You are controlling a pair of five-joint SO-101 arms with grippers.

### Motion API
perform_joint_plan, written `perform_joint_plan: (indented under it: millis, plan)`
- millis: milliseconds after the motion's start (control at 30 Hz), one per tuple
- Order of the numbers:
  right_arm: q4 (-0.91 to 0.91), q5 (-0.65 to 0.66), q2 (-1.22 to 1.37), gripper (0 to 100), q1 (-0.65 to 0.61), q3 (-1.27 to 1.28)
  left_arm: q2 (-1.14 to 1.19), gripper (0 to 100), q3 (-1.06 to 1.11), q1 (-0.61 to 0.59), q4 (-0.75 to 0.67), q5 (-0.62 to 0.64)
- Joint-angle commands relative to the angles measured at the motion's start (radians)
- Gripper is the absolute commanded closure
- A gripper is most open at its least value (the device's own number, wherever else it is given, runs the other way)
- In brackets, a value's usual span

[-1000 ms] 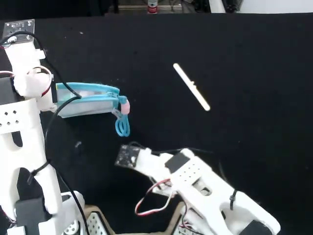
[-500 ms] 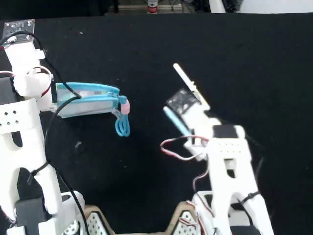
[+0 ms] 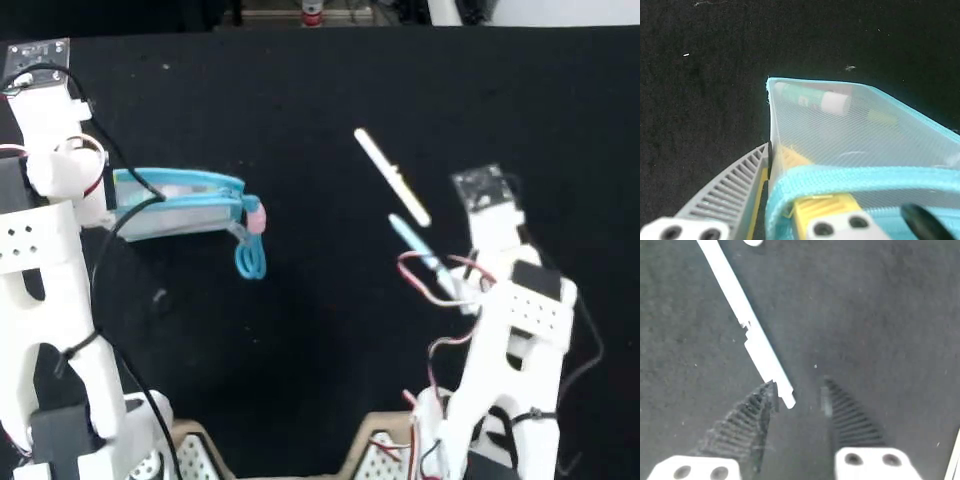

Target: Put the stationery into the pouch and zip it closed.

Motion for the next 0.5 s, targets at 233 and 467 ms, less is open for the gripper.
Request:
perform_joint_plan:
  millis: [233,467]
  plan:
    - [0.095,-0.187,0.107,88.9,-0.425,-0.282,-0.005,97,-0.053,-0.007,0.002,-0.008]
    - [0.094,-0.063,0.513,88.9,-0.425,-0.498,-0.005,97,-0.054,-0.007,0.005,-0.008]
